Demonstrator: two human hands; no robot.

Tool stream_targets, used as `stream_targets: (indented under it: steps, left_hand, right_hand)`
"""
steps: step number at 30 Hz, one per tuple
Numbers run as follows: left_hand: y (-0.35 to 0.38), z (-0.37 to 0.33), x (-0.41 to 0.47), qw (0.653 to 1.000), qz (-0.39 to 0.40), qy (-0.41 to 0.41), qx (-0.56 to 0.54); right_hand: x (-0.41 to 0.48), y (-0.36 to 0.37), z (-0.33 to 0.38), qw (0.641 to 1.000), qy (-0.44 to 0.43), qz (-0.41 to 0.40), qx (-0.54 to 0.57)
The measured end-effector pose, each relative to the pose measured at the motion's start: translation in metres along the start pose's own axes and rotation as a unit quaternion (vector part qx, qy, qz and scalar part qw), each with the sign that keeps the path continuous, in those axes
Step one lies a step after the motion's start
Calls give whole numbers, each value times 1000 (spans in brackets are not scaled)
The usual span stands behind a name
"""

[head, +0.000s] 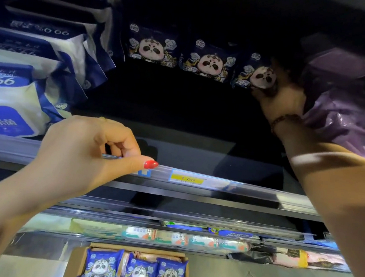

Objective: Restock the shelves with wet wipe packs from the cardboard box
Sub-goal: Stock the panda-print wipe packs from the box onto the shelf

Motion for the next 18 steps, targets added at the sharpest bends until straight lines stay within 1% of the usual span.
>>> stream_targets:
  steps: [4,6,11,13,18]
  left_hand:
    - [1,0,0,1000,-11,3,-1]
    - [1,-1,-1,1000,-21,9,5]
    - [1,-11,-3,997,-67,24,32]
    - [1,-12,-4,996,-76,29,27]
    - [3,-12,-4,994,-98,41,12]
  right_hand:
    - [4,4,-2,999,-23,-21,-37]
    - [9,8,-4,998,-14,-8,-53]
    - [11,9,-6,999,-23,10,-33]
    - [9,7,-5,999,-25,25,-25]
    - [-10,-12,5,996,-27,48,-74]
Point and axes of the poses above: each hand's wrist, its own x-axis towards the middle knuckle, its own y-axis out of the palm, z = x × y, the point moved 3 cm from there along x, towards the middle knuckle, and after that the axes turned 5 degrees about y, right-handed, at the moved point
